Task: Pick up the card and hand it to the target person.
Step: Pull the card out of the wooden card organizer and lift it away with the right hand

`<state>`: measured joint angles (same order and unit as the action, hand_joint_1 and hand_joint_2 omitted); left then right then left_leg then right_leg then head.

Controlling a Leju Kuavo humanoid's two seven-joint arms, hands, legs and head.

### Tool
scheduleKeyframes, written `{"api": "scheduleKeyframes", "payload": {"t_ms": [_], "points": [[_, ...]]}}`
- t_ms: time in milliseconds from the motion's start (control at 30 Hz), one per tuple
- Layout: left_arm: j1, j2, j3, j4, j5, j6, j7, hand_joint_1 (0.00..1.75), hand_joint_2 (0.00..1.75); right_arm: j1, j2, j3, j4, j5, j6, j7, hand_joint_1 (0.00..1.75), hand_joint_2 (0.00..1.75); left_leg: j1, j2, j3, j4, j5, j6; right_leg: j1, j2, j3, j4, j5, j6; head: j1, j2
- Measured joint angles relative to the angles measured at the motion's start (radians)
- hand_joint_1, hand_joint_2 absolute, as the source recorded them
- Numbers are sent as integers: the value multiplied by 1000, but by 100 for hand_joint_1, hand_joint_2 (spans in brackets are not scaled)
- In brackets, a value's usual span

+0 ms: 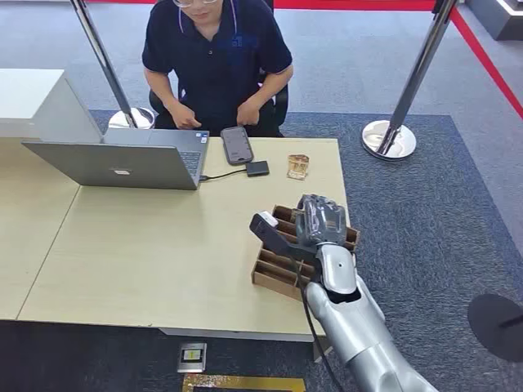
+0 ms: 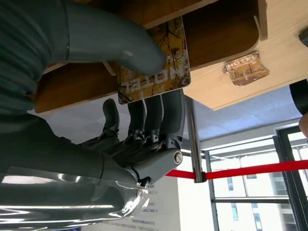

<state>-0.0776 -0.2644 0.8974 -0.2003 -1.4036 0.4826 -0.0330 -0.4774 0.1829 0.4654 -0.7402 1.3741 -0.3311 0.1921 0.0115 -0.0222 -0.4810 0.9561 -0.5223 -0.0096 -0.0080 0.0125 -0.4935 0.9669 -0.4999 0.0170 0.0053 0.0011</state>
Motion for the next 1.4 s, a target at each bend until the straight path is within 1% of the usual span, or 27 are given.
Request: {"api": "scheduleKeyframes", "payload": {"t_ms": [367, 433, 567, 633, 700, 767, 1033, 1233, 1400], "points": [[0, 0, 0, 0, 1, 0, -2, 0, 0, 20, 0, 0, -39, 10, 0, 4, 109, 175, 0, 0, 0, 0, 0, 0, 0, 0, 0, 0, 0, 0, 0, 0], [0, 0, 0, 0, 2, 0, -2, 0, 0, 23, 0, 0, -45, 12, 2, 4, 114, 175, 0, 0, 0, 0, 0, 0, 0, 0, 0, 0, 0, 0, 0, 0], [0, 0, 0, 0, 3, 0, -2, 0, 0, 27, 0, 0, -54, 13, 7, 4, 132, 175, 0, 0, 0, 0, 0, 0, 0, 0, 0, 0, 0, 0, 0, 0], [0, 0, 0, 0, 4, 0, -2, 0, 0, 28, 0, 0, -56, 13, 12, 3, 147, 175, 0, 0, 0, 0, 0, 0, 0, 0, 0, 0, 0, 0, 0, 0], [0, 0, 0, 0, 4, 0, -2, 0, 0, 29, 0, 0, -59, 14, 17, 0, 167, 175, 0, 0, 0, 0, 0, 0, 0, 0, 0, 0, 0, 0, 0, 0], [0, 0, 0, 0, 4, 1, -2, 0, 0, 31, 0, 0, -60, 14, 18, -3, 175, 175, 0, 0, 0, 0, 0, 0, 0, 0, 0, 0, 0, 0, 0, 0], [0, 0, 0, 0, 6, 1, -2, 0, 0, 35, 0, 0, -76, 17, 16, -12, 175, 175, 0, 0, 0, 0, 0, 0, 0, 0, 0, 0, 0, 0, 0, 0], [0, 0, 0, 0, 12, 1, -2, 0, 0, 48, 0, 0, -123, 25, 13, -18, 175, 175, 0, 0, 0, 0, 0, 0, 0, 0, 0, 0, 0, 0, 0, 0], [0, 0, 0, 0, 20, 4, -2, 0, 0, 64, 0, 1, -192, 33, 17, -28, 175, 175, 0, 0, 0, 0, 0, 0, 0, 0, 0, 0, 0, 0, 0, 0]]}}
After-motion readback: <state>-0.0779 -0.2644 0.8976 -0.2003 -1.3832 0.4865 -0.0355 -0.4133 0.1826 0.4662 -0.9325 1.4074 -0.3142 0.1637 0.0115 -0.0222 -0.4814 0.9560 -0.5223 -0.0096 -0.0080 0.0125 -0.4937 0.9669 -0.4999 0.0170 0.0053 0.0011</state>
